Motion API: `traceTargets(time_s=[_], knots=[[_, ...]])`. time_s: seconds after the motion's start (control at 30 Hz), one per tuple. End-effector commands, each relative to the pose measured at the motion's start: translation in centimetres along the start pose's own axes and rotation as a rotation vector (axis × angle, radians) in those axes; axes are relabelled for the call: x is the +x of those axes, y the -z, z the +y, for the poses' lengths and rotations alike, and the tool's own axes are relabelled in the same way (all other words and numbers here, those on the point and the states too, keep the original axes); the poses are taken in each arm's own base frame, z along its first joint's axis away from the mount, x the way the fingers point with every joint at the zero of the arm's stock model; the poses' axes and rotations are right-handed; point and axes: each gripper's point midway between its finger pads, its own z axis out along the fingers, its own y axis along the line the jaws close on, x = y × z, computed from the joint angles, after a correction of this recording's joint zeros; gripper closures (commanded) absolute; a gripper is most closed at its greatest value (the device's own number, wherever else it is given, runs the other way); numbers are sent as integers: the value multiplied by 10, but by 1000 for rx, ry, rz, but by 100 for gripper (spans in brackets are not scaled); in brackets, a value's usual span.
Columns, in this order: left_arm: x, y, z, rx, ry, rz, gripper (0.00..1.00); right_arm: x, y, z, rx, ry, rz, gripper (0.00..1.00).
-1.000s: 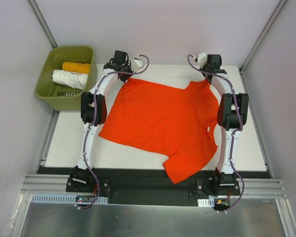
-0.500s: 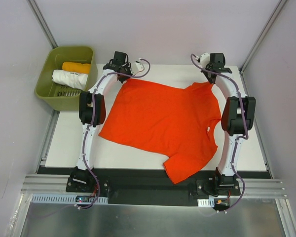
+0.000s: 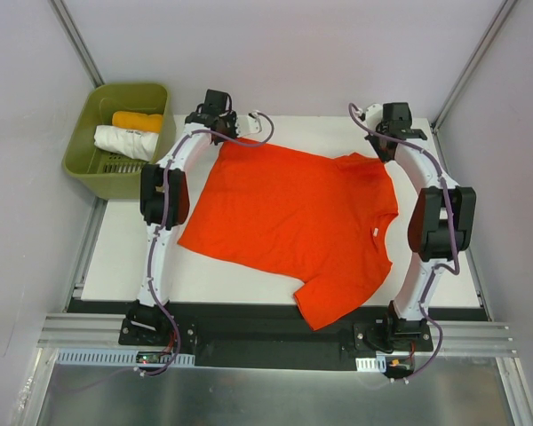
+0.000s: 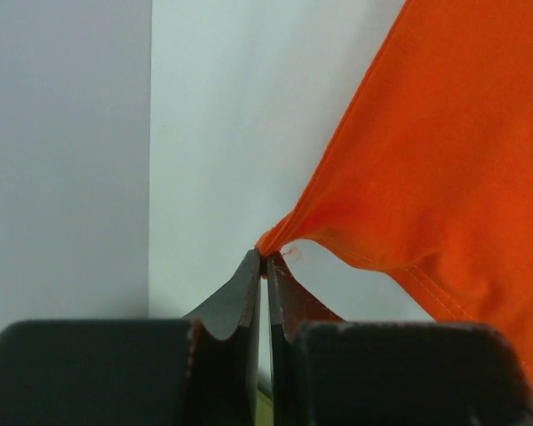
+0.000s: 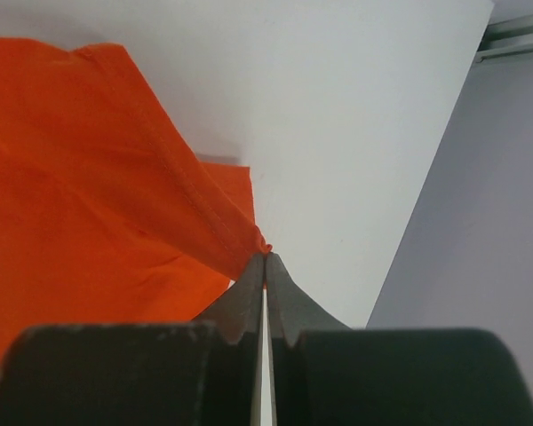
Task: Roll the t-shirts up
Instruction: Flatten out the T-shirt at the center of the board, then fold the T-shirt at the center of the board.
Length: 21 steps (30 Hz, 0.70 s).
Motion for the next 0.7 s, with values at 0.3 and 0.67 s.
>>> traceTargets(time_s=[0.3, 0.67], knots=[[-14, 59, 13, -44, -192, 15, 100, 25, 80, 18, -40, -105, -24, 99], [-5, 70, -7, -8, -289, 36, 100, 51, 107, 51, -115, -113, 4, 99]])
